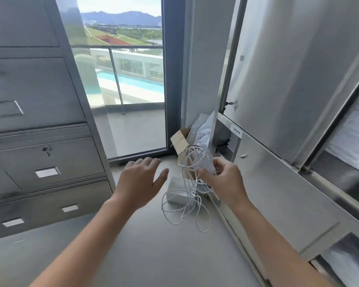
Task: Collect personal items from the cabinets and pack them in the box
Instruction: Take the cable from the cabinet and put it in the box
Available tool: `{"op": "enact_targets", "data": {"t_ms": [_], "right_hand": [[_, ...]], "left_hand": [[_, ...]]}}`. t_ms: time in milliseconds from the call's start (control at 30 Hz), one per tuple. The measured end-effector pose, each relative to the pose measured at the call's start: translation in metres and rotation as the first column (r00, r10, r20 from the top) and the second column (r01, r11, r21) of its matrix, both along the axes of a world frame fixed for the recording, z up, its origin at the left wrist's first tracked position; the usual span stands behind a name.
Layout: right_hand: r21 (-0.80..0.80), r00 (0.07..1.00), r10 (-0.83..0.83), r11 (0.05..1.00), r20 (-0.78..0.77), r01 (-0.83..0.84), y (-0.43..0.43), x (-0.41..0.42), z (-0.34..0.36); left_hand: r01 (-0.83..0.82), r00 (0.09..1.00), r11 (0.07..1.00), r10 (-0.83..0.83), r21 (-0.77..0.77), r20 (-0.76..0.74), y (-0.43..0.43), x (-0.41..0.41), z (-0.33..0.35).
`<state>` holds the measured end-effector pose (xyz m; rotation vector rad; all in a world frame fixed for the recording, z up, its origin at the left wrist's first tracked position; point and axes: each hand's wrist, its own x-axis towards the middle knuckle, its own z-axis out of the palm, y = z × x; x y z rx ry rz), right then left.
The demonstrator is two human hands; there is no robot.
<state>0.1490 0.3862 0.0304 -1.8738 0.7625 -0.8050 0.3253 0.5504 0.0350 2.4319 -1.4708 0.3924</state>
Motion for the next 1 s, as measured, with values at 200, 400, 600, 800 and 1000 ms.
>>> {"op": "enact_targets", "data": {"t_ms": [200, 400, 600, 800, 1000], "right_hand": [[0.009, 0.997, -0.045, 0.999, -0.064, 0.046, -0.076, 0.004, -0.028], [0.045, 0.997, -0.015, 0.999, -0.072, 0.018, -0.15, 0.041, -0.039], [0.071, 0.996, 0.043, 0.997, -0.081, -0.037, -0.205, 0.091, -0.042], [0.083, 0.995, 0.081, 0.994, -0.066, -0.076, -0.256, 0.161, -0.049], [0.099, 0.989, 0.097, 0.991, -0.112, -0.086, -0.301, 0.249, -0.06]], "left_hand": [[0.039, 0.999, 0.997, -0.038, 0.066, -0.015, -0.087, 0.014, -0.016], [0.012, 0.999, 0.994, -0.008, 0.107, -0.031, -0.161, 0.039, -0.026], [-0.053, 0.997, 0.993, 0.059, 0.101, -0.058, -0.203, 0.077, -0.028], [-0.085, 0.99, 0.99, 0.096, 0.11, -0.102, -0.246, 0.138, -0.041], [-0.104, 0.983, 0.989, 0.118, 0.1, -0.144, -0.288, 0.224, -0.064]]}}
